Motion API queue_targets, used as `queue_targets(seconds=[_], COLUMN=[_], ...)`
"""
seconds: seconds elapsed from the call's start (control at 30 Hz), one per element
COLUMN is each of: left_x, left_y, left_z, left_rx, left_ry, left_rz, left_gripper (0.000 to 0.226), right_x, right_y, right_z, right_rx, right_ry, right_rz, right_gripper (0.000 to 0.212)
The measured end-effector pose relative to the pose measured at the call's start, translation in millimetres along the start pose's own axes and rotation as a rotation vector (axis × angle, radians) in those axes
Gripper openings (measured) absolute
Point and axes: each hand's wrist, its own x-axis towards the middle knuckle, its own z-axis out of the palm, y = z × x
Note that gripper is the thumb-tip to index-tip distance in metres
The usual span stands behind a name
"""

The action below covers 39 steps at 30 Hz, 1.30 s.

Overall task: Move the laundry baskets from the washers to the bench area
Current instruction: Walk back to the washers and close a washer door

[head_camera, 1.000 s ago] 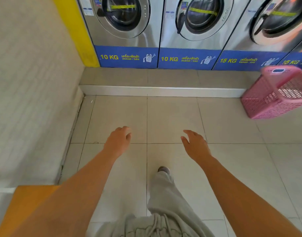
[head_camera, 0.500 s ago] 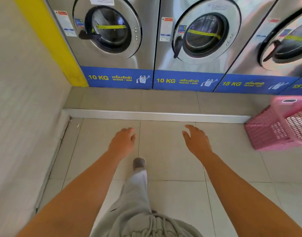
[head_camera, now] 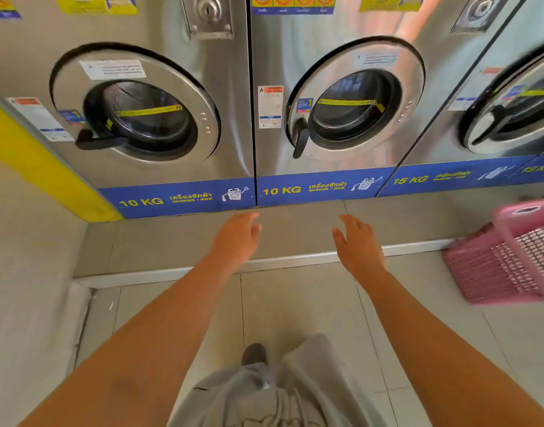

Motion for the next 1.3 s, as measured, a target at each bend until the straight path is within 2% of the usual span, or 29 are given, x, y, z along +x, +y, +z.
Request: queue_targets(seconds=[0.27, 0.57, 0.73, 0.93, 1.07, 1.3], left_x=[143.1, 285.8, 329.3, 366.2, 376.5, 376.9], left_y=[41.7, 113.3, 138.1, 157.5, 163.0, 163.4], left_z=[-6.4, -17.1, -17.4, -11.3, -5.4, -3.8], left_rx=[-0.078, -0.077, -0.081, -0.060, -0.056, -0.014], left_ry=[0.048, 0.159, 0.192, 0.201, 0.266, 0.284], left_rz=[-0.008, 0.007, 0.060, 0.090, 0.091, 0.078], left_gripper=[0.046, 0.053, 0.056, 0.062, 0.066, 0.063], right_x=[169.5, 331.9, 371.0, 397.9, 404.7, 402.9], right_y=[-17.0, -39.1, -40.4, -31.2, -27.0, -22.4], right_z=[-30.2, -97.5, -111.8, -119.0, -120.8, -122.6], right_rx=[-0.049, -0.187, -0.270, -0.409, -0.435, -0.430], right_ry=[-0.002, 0.267, 0.342, 0.323, 0.361, 0.384], right_rz=[-0.124, -0.387, -0.443, -0.429, -0.454, -0.471], right_gripper=[0.050, 0.048, 0.054, 0.058, 0.057, 0.055])
